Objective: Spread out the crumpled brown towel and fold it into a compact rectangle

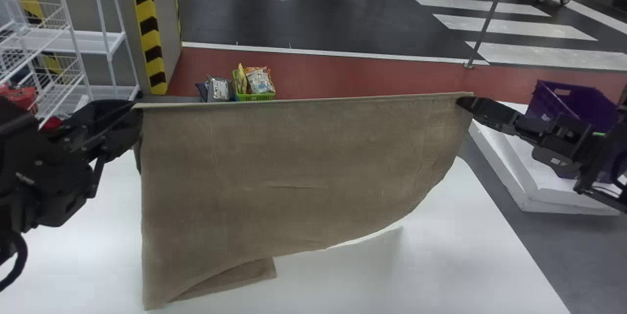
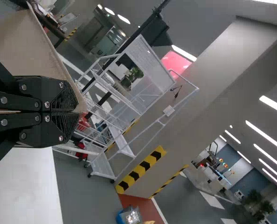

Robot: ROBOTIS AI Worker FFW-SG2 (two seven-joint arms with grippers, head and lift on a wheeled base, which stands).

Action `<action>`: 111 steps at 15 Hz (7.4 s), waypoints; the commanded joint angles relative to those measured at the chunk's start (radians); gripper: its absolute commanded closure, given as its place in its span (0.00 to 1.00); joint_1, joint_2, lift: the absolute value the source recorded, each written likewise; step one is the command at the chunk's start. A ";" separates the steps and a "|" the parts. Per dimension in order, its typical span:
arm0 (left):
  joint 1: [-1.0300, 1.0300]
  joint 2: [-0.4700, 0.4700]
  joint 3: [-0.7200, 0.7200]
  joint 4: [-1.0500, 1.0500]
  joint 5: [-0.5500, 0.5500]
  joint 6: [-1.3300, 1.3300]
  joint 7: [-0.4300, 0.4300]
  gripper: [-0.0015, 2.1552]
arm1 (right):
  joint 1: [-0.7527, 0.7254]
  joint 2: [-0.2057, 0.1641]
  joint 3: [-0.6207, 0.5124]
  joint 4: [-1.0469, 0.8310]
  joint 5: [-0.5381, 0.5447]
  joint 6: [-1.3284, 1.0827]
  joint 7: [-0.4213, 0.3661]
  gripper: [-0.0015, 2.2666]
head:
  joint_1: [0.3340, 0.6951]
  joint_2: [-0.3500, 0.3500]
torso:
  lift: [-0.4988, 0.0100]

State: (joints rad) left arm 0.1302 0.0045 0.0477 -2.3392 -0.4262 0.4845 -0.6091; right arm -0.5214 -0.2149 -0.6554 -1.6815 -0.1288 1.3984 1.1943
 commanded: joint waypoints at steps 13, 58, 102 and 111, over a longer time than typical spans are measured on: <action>0.513 -0.007 0.012 -0.085 0.107 -0.494 -0.132 0.46 | 0.663 -0.084 -0.039 -0.293 -0.020 -0.221 0.173 0.56 | 1.00 0.02 | 0.73; 0.270 0.035 -0.296 0.273 -0.359 -0.096 -0.069 0.33 | 0.472 -0.133 -0.205 -0.113 0.044 0.049 0.105 0.56 | 1.00 0.00 | 0.73; -0.141 -0.007 0.029 0.024 -0.154 0.420 -0.218 0.87 | 0.184 -0.006 0.016 -0.277 -0.071 0.174 -0.113 0.56 | 0.87 0.35 | 0.73; -0.481 -0.007 -0.057 0.248 -0.249 0.613 -0.152 0.87 | -0.106 -0.061 0.065 -0.020 0.017 0.174 -0.144 0.56 | 0.44 0.34 | 0.73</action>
State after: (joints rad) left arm -0.2954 0.0000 -0.0086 -2.1266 -0.6748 1.0676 -0.7621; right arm -0.5843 -0.2683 -0.5985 -1.7425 -0.1221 1.5671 1.0514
